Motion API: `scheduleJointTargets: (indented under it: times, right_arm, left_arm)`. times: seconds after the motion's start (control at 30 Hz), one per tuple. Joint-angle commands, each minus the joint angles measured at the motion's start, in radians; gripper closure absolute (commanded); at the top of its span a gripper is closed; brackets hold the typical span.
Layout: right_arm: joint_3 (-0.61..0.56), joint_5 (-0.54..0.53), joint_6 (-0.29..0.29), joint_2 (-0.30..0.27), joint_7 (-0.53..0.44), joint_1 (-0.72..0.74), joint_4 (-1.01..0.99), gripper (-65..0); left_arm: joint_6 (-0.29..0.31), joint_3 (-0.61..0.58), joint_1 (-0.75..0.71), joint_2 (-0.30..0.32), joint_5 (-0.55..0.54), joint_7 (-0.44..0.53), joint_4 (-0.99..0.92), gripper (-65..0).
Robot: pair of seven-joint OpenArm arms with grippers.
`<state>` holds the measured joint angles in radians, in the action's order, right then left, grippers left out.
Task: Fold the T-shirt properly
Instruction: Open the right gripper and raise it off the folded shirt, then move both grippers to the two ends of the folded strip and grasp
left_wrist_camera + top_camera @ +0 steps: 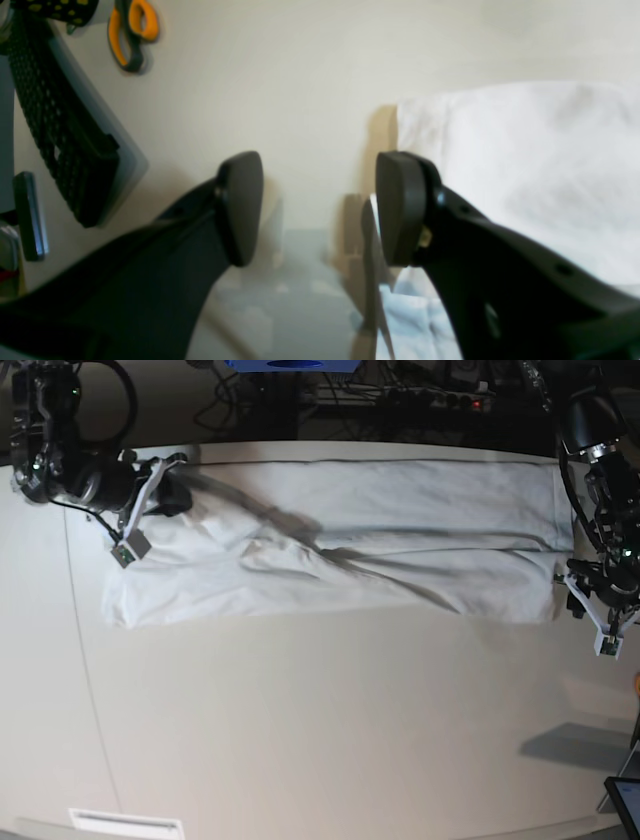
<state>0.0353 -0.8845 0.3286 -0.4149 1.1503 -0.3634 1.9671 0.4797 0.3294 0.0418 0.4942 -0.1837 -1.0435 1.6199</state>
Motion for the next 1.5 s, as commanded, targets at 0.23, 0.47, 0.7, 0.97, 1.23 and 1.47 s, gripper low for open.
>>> scheduleJointTargets:
  times: [0.23, 0.47, 0.7, 0.97, 1.23, 1.47]
  right_arm:
    - [0.008, -0.011, 0.004, -0.02, -0.005, 0.005, 0.015, 0.0]
    - [0.007, -0.014, 0.004, 0.049, -0.005, 0.01, 0.013, -9.7]
    - [0.015, -0.015, -0.015, 0.069, -0.013, 0.014, 0.015, -41.4]
    - [0.219, -0.014, -0.208, 0.073, -0.103, 0.027, 0.016, -42.8]
    - [0.127, -0.014, -0.144, 0.066, -0.303, 0.025, 0.018, -42.8]
    - [-0.091, -0.012, -0.067, 0.03, -0.335, 0.143, 0.016, -42.8]
  left_arm:
    - [-0.003, 0.007, 0.016, 0.024, 0.002, 0.016, 0.015, -35.1]
    - [-0.003, 0.007, 0.016, 0.024, 0.002, 0.016, 0.015, -35.1]
    - [-0.003, 0.009, 0.037, 0.022, -0.006, 0.01, 0.015, -35.3]
    - [0.126, 0.018, 0.063, -0.05, -0.007, 0.009, 0.036, -35.3]
    - [0.218, 0.02, 0.051, -0.154, -0.001, 0.013, 0.161, -35.1]
    - [0.17, 0.021, 0.137, -0.147, 0.002, 0.007, 0.02, -35.3]
